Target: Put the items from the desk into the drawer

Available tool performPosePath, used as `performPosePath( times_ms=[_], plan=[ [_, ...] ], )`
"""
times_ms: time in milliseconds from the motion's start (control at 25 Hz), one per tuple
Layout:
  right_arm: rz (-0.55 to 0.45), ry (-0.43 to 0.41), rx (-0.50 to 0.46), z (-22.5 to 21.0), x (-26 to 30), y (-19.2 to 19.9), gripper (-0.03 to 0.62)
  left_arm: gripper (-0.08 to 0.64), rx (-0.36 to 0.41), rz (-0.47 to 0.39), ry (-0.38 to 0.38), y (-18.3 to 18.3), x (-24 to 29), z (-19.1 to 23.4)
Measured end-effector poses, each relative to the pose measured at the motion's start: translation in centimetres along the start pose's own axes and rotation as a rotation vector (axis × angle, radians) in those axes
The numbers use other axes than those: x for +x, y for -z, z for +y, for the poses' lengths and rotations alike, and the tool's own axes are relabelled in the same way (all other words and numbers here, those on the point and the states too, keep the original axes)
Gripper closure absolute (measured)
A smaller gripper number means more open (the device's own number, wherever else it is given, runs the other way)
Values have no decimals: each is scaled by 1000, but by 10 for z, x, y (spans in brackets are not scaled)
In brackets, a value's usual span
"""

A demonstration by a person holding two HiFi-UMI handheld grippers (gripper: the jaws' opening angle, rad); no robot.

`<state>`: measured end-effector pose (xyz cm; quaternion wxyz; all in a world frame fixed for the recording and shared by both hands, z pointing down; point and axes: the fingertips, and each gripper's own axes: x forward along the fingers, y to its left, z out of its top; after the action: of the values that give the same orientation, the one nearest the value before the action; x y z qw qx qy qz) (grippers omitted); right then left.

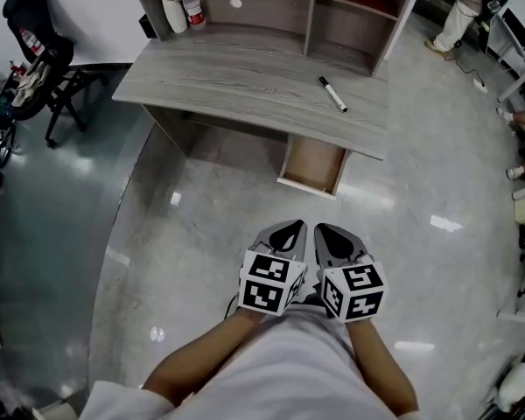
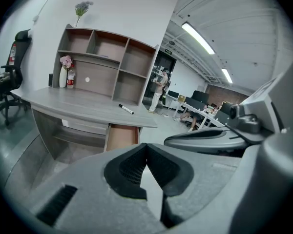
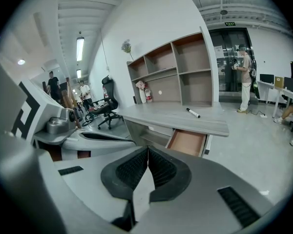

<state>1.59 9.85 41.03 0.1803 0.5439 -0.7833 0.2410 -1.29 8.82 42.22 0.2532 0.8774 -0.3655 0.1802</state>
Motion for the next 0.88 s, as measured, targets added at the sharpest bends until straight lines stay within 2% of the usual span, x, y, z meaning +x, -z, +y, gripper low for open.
performPosePath(
  times_ms=[440,880],
  plan=[
    [-17,47,13,-7,27,-18,591,557,14,5,24,-14,9,30],
    [-32,48,24,-44,58,-44,591,557,45,11,20,-45,50,48]
  ],
)
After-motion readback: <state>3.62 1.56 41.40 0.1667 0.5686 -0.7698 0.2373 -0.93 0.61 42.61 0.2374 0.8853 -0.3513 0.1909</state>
